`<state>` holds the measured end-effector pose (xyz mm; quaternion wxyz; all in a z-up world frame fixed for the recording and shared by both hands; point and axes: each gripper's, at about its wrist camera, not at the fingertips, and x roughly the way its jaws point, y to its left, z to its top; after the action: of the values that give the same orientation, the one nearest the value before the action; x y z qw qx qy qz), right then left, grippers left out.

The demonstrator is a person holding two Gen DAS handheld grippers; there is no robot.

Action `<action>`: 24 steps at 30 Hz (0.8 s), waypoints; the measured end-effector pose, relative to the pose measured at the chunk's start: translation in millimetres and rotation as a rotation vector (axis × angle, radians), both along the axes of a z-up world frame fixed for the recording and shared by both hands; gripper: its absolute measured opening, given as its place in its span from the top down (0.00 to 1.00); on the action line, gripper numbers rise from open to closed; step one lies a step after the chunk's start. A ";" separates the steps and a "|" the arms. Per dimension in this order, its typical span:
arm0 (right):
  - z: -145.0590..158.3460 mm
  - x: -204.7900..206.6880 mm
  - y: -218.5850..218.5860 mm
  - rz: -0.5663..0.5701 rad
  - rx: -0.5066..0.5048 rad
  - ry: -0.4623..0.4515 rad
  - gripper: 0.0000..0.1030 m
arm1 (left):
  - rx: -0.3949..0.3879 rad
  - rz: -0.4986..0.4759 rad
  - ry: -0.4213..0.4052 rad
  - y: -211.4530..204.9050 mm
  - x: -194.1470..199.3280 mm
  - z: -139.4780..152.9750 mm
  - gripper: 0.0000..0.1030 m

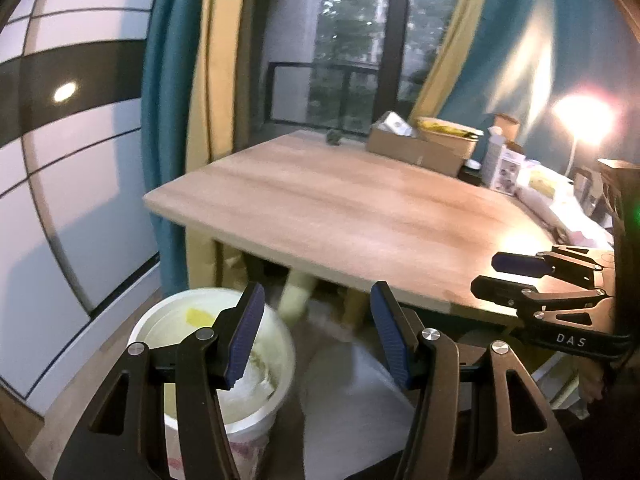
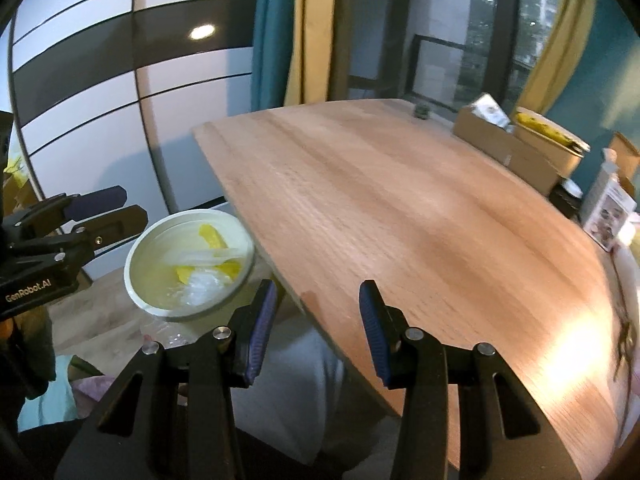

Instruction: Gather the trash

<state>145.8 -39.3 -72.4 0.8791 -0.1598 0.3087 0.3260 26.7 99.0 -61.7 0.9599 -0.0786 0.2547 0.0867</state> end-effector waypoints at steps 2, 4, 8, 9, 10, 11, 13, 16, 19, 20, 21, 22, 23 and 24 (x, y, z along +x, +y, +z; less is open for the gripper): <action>3.9 -2.7 -11.5 -0.025 0.012 -0.011 0.59 | 0.009 -0.018 -0.024 -9.7 -0.9 6.7 0.43; 6.8 -4.0 -22.5 -0.045 0.023 -0.020 0.59 | 0.020 -0.035 -0.049 -20.0 -2.2 14.2 0.43; 14.8 -7.7 -43.0 -0.087 0.041 -0.043 0.59 | 0.056 -0.071 -0.075 -38.4 -2.6 27.4 0.43; 16.3 -9.2 -47.8 -0.096 0.046 -0.049 0.59 | 0.065 -0.075 -0.082 -42.8 -1.6 30.2 0.43; 18.2 -9.4 -52.8 -0.105 0.051 -0.054 0.59 | 0.078 -0.077 -0.086 -47.1 -0.6 33.1 0.43; 20.2 -10.2 -57.8 -0.114 0.057 -0.059 0.59 | 0.091 -0.076 -0.088 -50.9 -0.3 35.3 0.43; 23.2 -11.4 -66.4 -0.126 0.068 -0.066 0.59 | 0.108 -0.084 -0.098 -59.8 -0.1 40.4 0.43; 30.0 -16.0 -79.4 -0.137 0.084 -0.082 0.59 | 0.116 -0.096 -0.113 -69.1 -0.3 45.5 0.40; 36.7 -21.2 -88.5 -0.146 0.100 -0.097 0.56 | 0.125 -0.113 -0.141 -78.8 -5.7 52.1 0.32; 39.8 -23.0 -92.8 -0.151 0.110 -0.103 0.52 | 0.126 -0.115 -0.148 -81.1 -6.9 54.2 0.32; 43.2 -24.8 -97.0 -0.155 0.120 -0.108 0.50 | 0.129 -0.117 -0.158 -83.7 -8.1 57.1 0.31; 45.4 -25.9 -100.3 -0.157 0.126 -0.111 0.49 | 0.132 -0.118 -0.168 -86.5 -8.8 60.6 0.31; 49.0 -27.8 -104.5 -0.161 0.135 -0.115 0.46 | 0.136 -0.115 -0.176 -88.4 -9.7 63.1 0.31; 51.9 -29.8 -107.6 -0.163 0.141 -0.120 0.44 | 0.138 -0.111 -0.182 -89.2 -10.2 64.9 0.30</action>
<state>116.0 -146.9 -20.6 0.9287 -0.0913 0.2440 0.2640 16.5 9.8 3.2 0.9855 -0.0058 0.1640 0.0434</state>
